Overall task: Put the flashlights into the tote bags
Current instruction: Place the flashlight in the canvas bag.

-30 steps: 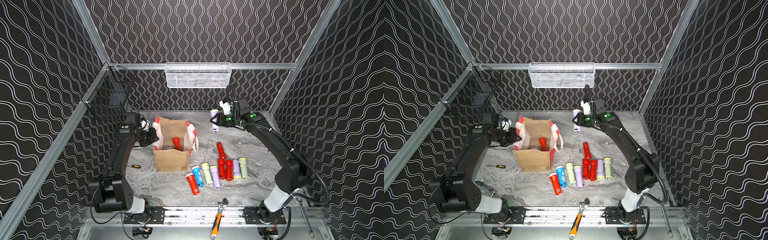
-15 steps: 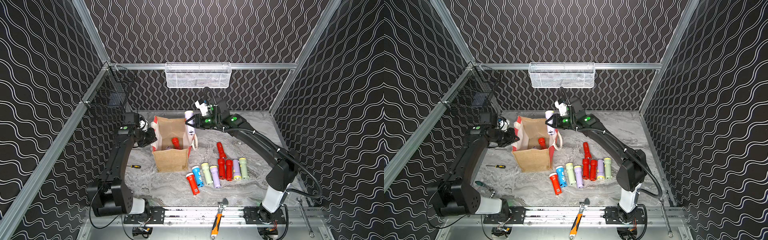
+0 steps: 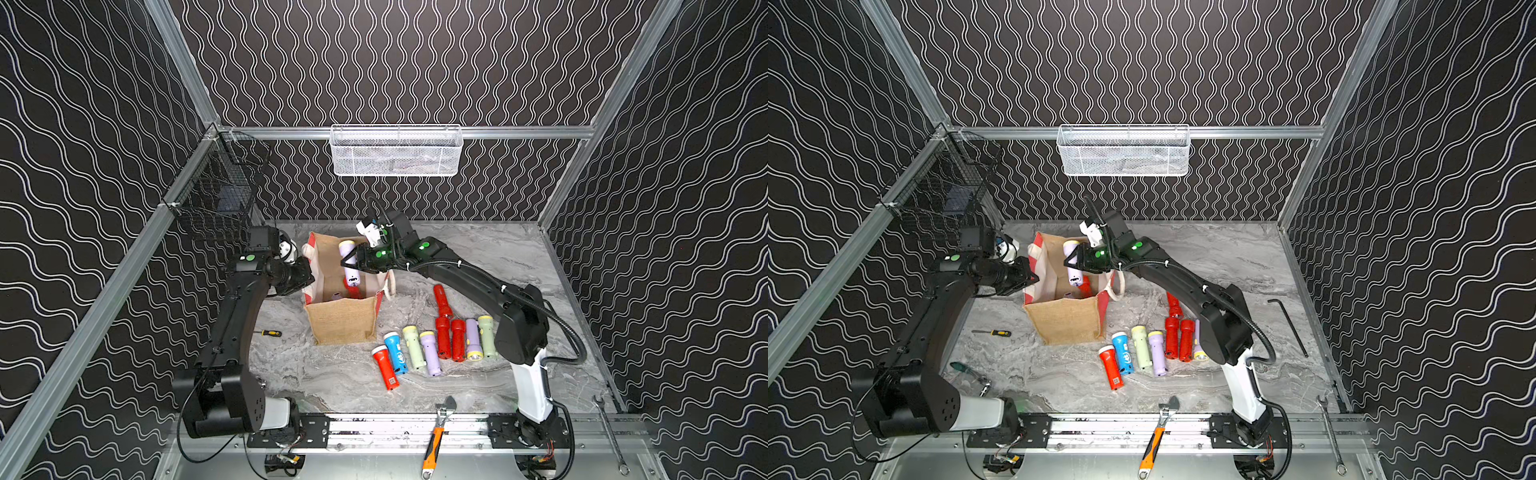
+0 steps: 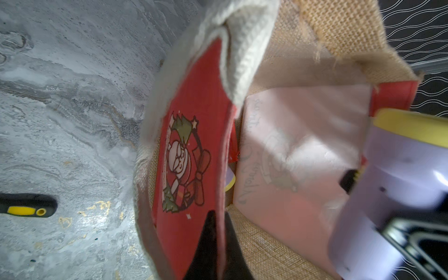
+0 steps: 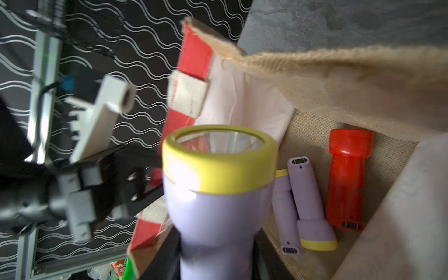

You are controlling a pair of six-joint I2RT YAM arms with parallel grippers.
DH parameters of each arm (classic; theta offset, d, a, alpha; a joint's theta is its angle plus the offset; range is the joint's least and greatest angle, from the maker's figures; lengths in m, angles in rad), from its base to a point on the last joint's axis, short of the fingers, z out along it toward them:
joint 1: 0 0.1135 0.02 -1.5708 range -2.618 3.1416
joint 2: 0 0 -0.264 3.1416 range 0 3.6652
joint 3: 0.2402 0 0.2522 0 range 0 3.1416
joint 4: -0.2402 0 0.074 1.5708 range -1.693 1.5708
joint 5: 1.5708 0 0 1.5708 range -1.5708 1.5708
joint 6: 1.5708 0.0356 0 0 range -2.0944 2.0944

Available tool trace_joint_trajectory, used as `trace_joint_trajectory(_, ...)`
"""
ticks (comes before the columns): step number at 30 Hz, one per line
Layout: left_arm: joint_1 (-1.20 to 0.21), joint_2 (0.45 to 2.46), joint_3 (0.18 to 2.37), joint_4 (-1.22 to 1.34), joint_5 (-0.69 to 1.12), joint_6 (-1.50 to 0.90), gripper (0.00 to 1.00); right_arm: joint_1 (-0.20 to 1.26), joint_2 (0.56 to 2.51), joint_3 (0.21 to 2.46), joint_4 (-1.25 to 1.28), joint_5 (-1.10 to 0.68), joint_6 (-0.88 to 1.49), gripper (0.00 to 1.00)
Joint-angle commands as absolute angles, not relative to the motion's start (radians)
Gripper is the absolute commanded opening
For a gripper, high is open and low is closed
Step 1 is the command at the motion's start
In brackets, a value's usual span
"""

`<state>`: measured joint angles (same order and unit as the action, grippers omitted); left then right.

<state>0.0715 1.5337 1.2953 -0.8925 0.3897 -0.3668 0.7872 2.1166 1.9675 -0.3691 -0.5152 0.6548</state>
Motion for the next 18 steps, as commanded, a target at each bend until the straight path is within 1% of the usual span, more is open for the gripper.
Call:
trace_joint_trajectory(1,0.071,1.532,1.29,-0.87,0.396,-0.357,0.0,0.802,2.148,1.996,-0.389,-0.524,0.67,0.3)
trace_joint_trajectory(10,0.061,1.52,1.275,-0.845,0.385,-0.379,0.0,0.829,2.233,1.984,-0.424,-0.546,0.68,0.3)
trace_joint_trajectory(18,0.059,1.505,1.267,-0.842,0.363,-0.374,0.0,0.834,2.333,2.049,-0.581,-0.527,0.572,0.34)
